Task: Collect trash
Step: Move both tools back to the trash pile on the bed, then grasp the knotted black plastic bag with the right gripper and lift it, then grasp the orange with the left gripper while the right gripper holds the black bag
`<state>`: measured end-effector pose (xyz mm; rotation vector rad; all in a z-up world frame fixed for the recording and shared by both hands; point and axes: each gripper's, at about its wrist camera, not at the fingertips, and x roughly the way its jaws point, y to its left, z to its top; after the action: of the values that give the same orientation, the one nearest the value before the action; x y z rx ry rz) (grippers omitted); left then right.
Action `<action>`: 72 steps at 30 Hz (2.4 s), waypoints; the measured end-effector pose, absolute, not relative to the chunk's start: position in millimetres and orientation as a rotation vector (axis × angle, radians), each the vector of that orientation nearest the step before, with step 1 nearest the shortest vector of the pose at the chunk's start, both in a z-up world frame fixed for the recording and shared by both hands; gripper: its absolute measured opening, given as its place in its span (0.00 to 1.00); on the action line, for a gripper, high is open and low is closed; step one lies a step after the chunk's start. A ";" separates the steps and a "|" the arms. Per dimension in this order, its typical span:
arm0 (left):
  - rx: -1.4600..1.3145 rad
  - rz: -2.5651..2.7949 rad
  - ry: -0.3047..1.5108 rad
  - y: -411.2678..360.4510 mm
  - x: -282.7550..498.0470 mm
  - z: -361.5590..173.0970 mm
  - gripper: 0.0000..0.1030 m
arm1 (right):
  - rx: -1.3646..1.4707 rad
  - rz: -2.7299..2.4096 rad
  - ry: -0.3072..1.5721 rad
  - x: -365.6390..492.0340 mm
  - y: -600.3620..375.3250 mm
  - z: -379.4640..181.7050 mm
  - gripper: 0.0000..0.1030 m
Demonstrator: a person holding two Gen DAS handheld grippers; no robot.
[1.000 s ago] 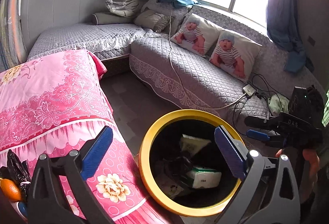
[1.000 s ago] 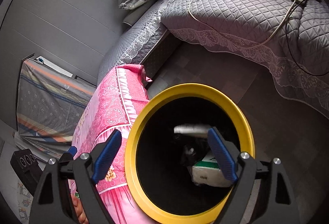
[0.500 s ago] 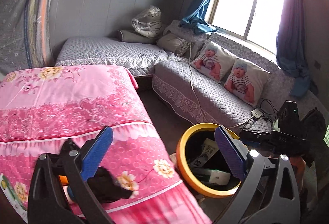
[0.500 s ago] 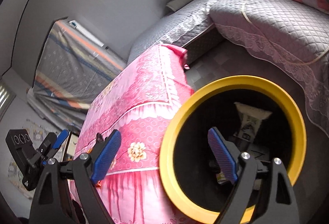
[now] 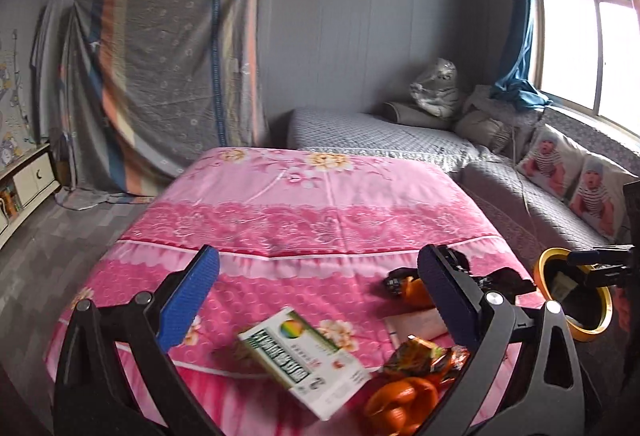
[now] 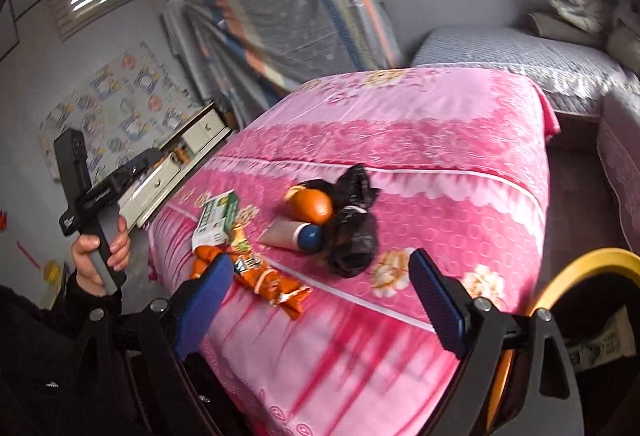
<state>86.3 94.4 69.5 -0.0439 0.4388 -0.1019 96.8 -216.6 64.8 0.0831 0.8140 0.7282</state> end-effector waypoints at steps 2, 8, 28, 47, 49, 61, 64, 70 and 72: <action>-0.062 -0.071 0.435 111.8 76.6 64.4 0.92 | 0.004 0.741 0.815 96.8 -192.2 66.4 0.84; -0.142 -0.066 0.460 141.2 59.2 45.9 0.92 | -0.139 0.619 0.883 120.8 -164.4 52.9 0.83; -0.131 -0.094 0.500 135.5 66.8 32.8 0.92 | -0.298 0.574 1.103 184.2 -149.1 -11.9 0.56; 0.092 -0.423 0.661 37.0 144.2 37.7 0.92 | 0.117 0.607 0.913 162.3 -223.9 45.4 0.19; 0.123 -0.468 0.693 17.8 156.8 34.1 0.92 | 0.144 0.601 0.886 153.3 -236.7 52.2 0.19; 0.224 -0.553 0.902 -56.8 218.8 -2.2 0.92 | 0.266 0.576 0.848 126.3 -291.0 58.0 0.19; 0.240 -0.546 0.948 -63.3 227.3 -11.0 0.92 | 0.277 0.577 0.844 123.1 -295.3 56.1 0.19; 0.247 -0.523 1.001 -70.1 238.0 -23.2 0.80 | 0.307 0.592 0.838 120.1 -300.9 52.8 0.19; 0.259 -0.509 1.012 -72.4 240.8 -27.7 0.80 | 0.317 0.594 0.838 120.1 -302.4 52.0 0.19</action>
<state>240.8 -72.4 -27.7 0.2590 1.0122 -0.5091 120.1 -302.4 52.0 0.3170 0.8381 0.5943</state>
